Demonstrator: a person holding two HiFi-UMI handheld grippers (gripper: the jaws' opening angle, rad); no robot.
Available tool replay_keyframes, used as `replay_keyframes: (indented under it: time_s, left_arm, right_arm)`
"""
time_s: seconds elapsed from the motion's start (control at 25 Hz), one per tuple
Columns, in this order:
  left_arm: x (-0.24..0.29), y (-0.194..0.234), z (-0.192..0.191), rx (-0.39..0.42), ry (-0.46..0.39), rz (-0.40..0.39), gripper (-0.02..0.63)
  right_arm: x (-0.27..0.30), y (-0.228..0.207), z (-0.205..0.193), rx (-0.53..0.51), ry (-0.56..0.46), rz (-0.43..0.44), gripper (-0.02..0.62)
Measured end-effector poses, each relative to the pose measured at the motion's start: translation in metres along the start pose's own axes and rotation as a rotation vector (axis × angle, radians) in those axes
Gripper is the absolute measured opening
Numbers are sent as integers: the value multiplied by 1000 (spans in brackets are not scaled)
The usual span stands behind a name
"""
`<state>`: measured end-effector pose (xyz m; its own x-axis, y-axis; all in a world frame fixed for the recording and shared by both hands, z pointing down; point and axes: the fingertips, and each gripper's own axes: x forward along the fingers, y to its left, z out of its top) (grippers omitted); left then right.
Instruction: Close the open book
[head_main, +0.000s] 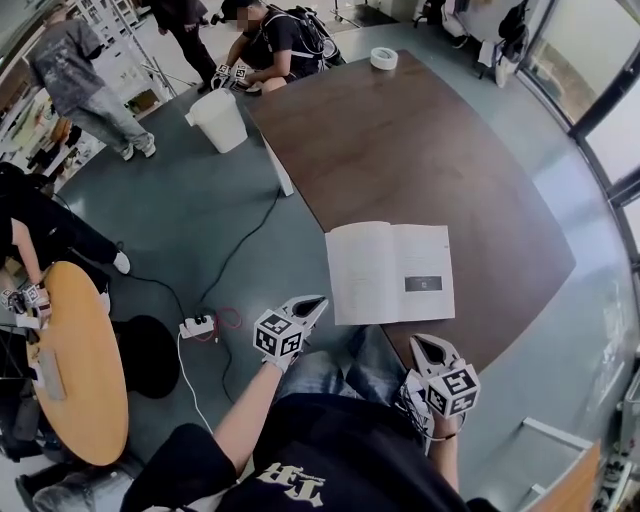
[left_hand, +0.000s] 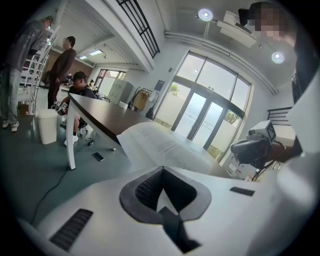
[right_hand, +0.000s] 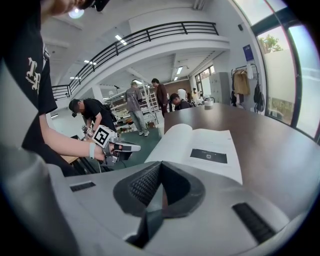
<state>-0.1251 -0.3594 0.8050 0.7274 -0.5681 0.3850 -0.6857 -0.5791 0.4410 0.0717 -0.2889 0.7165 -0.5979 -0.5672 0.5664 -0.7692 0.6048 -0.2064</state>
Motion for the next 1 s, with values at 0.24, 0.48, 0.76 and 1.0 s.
replay_keyframes:
  time_s: [0.24,0.48,0.76,1.0]
  left_arm:
    - [30,33,-37,-4,64,15,6]
    - [54,49,-66,13,122,12,6]
    - [72,42,-78,8,119,-25,6]
    - [57,32,-65,-11,92,-31,6]
  right_arm:
    - [5,-9,-10,-12,29,0,-12]
    - [-1,-25,-20,-18,48,-25,-12]
    - [-9,-29,-29,-30,78,-24,-12]
    - [-24,-29,-24,-42,87,-36,-12]
